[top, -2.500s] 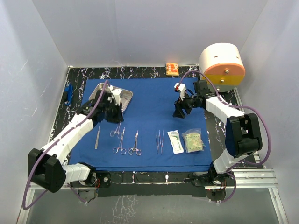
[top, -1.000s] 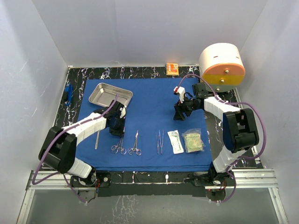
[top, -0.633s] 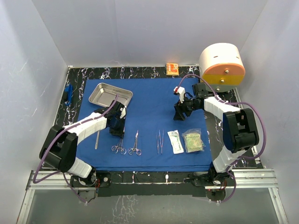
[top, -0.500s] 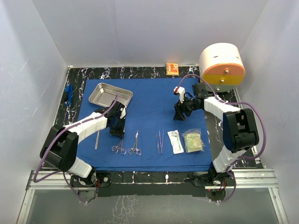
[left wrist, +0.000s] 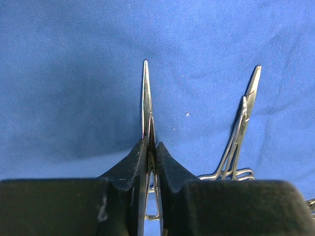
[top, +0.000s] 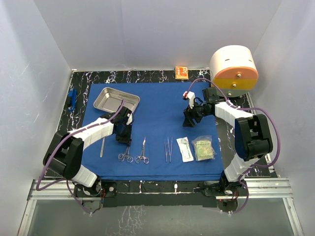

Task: Open and lay out the surgical kit
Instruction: Place the medical item in the surgical kit.

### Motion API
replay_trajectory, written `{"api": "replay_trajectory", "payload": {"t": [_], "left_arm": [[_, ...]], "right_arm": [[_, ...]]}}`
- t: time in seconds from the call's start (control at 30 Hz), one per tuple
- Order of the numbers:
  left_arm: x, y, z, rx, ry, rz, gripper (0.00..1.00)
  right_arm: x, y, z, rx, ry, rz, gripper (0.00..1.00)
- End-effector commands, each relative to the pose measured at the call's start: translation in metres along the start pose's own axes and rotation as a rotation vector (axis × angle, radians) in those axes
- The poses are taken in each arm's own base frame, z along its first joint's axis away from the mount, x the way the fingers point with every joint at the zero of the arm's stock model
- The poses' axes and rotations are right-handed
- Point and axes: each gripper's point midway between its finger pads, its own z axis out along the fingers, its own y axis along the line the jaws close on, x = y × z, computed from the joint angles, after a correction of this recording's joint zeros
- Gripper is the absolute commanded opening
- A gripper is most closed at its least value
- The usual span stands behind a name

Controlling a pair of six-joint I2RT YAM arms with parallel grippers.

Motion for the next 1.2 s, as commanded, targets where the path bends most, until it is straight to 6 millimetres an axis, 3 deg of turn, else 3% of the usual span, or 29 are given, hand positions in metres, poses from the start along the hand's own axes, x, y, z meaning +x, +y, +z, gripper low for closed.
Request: {"api": "replay_trajectory", "payload": {"t": [0.0,0.67,1.17], "left_arm": [[-0.003,-0.001,-0.005,-0.003,-0.009,-0.006,0.06],[-0.014,-0.003,-0.017,-0.002,-0.051,0.011,0.1],[-0.01,0.0,-0.01,-0.005,-0.041,0.03,0.14]], "right_arm": [[-0.012,-0.005,-0.001,0.0,-0.028,-0.033,0.58],[-0.011,-0.005,-0.001,-0.002,-0.025,-0.029,0.58],[-0.012,-0.005,-0.001,-0.003,-0.028,-0.028,0.58]]}}
